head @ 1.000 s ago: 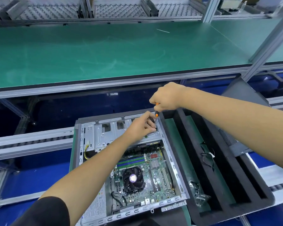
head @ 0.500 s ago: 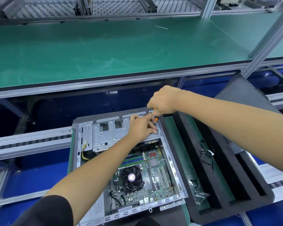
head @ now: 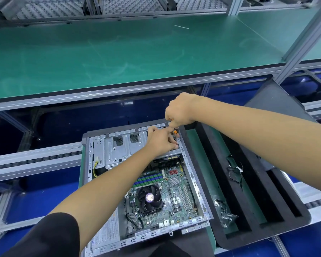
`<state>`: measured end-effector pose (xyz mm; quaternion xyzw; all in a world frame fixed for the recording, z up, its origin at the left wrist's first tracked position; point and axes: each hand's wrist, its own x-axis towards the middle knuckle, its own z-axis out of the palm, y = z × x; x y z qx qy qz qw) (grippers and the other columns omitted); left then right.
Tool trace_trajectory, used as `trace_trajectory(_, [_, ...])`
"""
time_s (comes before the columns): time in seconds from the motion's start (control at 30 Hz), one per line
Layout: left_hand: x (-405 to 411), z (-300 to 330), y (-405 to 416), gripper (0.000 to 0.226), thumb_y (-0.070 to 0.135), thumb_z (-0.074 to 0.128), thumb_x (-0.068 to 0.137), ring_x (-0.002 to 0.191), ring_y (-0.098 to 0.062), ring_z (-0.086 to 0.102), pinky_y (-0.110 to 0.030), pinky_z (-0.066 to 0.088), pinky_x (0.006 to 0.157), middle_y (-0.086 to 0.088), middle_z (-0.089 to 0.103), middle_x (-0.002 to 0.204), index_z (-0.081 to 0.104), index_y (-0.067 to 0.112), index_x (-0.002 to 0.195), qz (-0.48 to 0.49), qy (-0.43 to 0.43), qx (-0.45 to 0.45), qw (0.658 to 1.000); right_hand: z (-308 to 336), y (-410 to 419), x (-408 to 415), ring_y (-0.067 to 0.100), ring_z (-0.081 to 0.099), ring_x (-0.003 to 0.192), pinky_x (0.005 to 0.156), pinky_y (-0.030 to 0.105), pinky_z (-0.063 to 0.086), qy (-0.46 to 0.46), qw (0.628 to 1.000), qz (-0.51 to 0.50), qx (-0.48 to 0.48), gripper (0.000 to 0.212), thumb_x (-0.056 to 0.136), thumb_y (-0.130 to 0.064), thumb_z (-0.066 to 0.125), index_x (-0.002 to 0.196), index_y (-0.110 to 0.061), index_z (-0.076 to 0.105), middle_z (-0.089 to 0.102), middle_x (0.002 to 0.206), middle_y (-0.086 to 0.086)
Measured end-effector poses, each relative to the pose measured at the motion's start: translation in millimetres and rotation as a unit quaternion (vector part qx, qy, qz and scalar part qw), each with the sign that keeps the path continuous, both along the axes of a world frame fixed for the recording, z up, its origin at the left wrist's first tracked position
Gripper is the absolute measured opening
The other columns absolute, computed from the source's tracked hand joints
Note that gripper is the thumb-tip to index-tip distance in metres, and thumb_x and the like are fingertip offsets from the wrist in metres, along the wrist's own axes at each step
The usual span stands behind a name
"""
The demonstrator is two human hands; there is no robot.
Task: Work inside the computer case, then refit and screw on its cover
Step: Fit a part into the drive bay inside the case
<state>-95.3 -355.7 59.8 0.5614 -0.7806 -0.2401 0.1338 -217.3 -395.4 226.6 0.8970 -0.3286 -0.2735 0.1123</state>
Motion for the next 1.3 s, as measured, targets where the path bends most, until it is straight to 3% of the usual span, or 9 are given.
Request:
trace_trajectory(0.13, [1, 2, -2, 0.023, 0.044, 0.079, 0.074, 0.09, 0.011, 0.058, -0.025, 0.012, 0.094, 0.024, 0.073, 0.076, 0.061, 0.035, 0.085, -0.006, -0.019, -0.016, 1.0, -3, -1, 5, 0.017, 0.048, 0.058, 0.052, 0.029, 0.031, -0.014, 1.0, -0.015, -0.005, 0.03, 0.097, -0.042, 0.049, 0.084, -0.018, 0.061, 0.064, 0.079, 0.0])
trace_trajectory(0.33, [2, 4, -5, 0.025, 0.049, 0.076, 0.076, 0.08, 0.015, 0.05, -0.031, 0.01, 0.107, 0.024, 0.073, 0.082, 0.054, 0.039, 0.07, -0.02, -0.038, -0.008, 0.999, -4, 0, 5, 0.014, 0.046, 0.061, 0.054, 0.033, 0.031, -0.065, 0.995, -0.044, 0.065, 0.021, 0.097, -0.039, 0.056, 0.092, -0.022, 0.044, 0.052, 0.074, -0.006])
trace_trajectory(0.63, [8, 9, -6, 0.027, 0.043, 0.083, 0.075, 0.086, 0.01, 0.061, -0.032, 0.022, 0.108, 0.022, 0.072, 0.07, 0.069, 0.03, 0.094, -0.046, 0.036, 0.016, 0.998, -13, 1, 1, 0.018, 0.048, 0.064, 0.054, 0.032, 0.033, -0.104, 0.985, -0.123, 0.069, 0.03, 0.098, -0.039, 0.053, 0.077, -0.019, 0.045, 0.055, 0.079, 0.0])
trace_trajectory(0.77, [7, 12, -8, 0.025, 0.04, 0.08, 0.077, 0.085, 0.01, 0.061, -0.032, 0.019, 0.11, 0.022, 0.072, 0.07, 0.068, 0.032, 0.098, -0.081, 0.012, -0.01, 0.997, -10, 1, -5, 0.017, 0.052, 0.064, 0.054, 0.033, 0.032, -0.096, 0.989, -0.097, 0.055, 0.028, 0.094, -0.044, 0.057, 0.095, -0.021, 0.043, 0.057, 0.078, -0.003])
trace_trajectory(0.97, [5, 21, -10, 0.024, 0.041, 0.078, 0.08, 0.075, 0.02, 0.053, -0.036, 0.024, 0.104, 0.026, 0.067, 0.066, 0.062, 0.035, 0.097, -0.118, -0.029, 0.007, 0.993, -9, 4, -18, 0.02, 0.049, 0.066, 0.054, 0.032, 0.03, -0.133, 0.988, -0.043, 0.069, 0.015, 0.086, -0.017, 0.057, 0.088, -0.024, 0.043, 0.054, 0.076, -0.005])
trace_trajectory(1.07, [10, 36, -13, 0.03, 0.047, 0.083, 0.077, 0.081, 0.012, 0.061, -0.029, 0.037, 0.088, 0.022, 0.072, 0.075, 0.064, 0.036, 0.097, -0.128, 0.054, 0.077, 0.987, -10, 3, -22, 0.015, 0.047, 0.063, 0.053, 0.031, 0.03, -0.143, 0.984, -0.09, 0.054, 0.023, 0.091, -0.034, 0.06, 0.077, -0.025, 0.044, 0.052, 0.073, -0.007])
trace_trajectory(1.17, [10, 44, -13, 0.024, 0.038, 0.087, 0.078, 0.068, -0.002, 0.062, -0.034, 0.05, 0.074, 0.012, 0.068, 0.069, 0.067, 0.027, 0.084, -0.084, 0.15, 0.056, 0.983, -13, 5, -24, 0.017, 0.051, 0.063, 0.053, 0.031, 0.03, -0.122, 0.985, -0.12, 0.008, 0.035, 0.095, -0.051, 0.05, 0.073, -0.024, 0.049, 0.058, 0.076, -0.003])
trace_trajectory(1.23, [7, 45, -9, 0.021, 0.031, 0.087, 0.079, 0.064, 0.001, 0.058, -0.036, 0.052, 0.074, 0.013, 0.066, 0.067, 0.067, 0.026, 0.08, -0.06, 0.163, 0.036, 0.984, -15, 8, -27, 0.015, 0.051, 0.063, 0.053, 0.031, 0.03, -0.121, 0.987, -0.108, -0.012, 0.032, 0.096, -0.051, 0.048, 0.083, -0.022, 0.05, 0.06, 0.079, -0.003])
trace_trajectory(1.3, [7, 45, -6, 0.018, 0.027, 0.085, 0.081, 0.075, -0.003, 0.066, -0.04, 0.055, 0.082, 0.01, 0.07, 0.073, 0.069, 0.032, 0.088, -0.075, 0.175, 0.041, 0.981, -14, 10, -31, 0.015, 0.052, 0.065, 0.052, 0.031, 0.029, -0.139, 0.987, -0.082, -0.003, 0.022, 0.092, -0.042, 0.055, 0.101, -0.025, 0.045, 0.058, 0.085, -0.006])
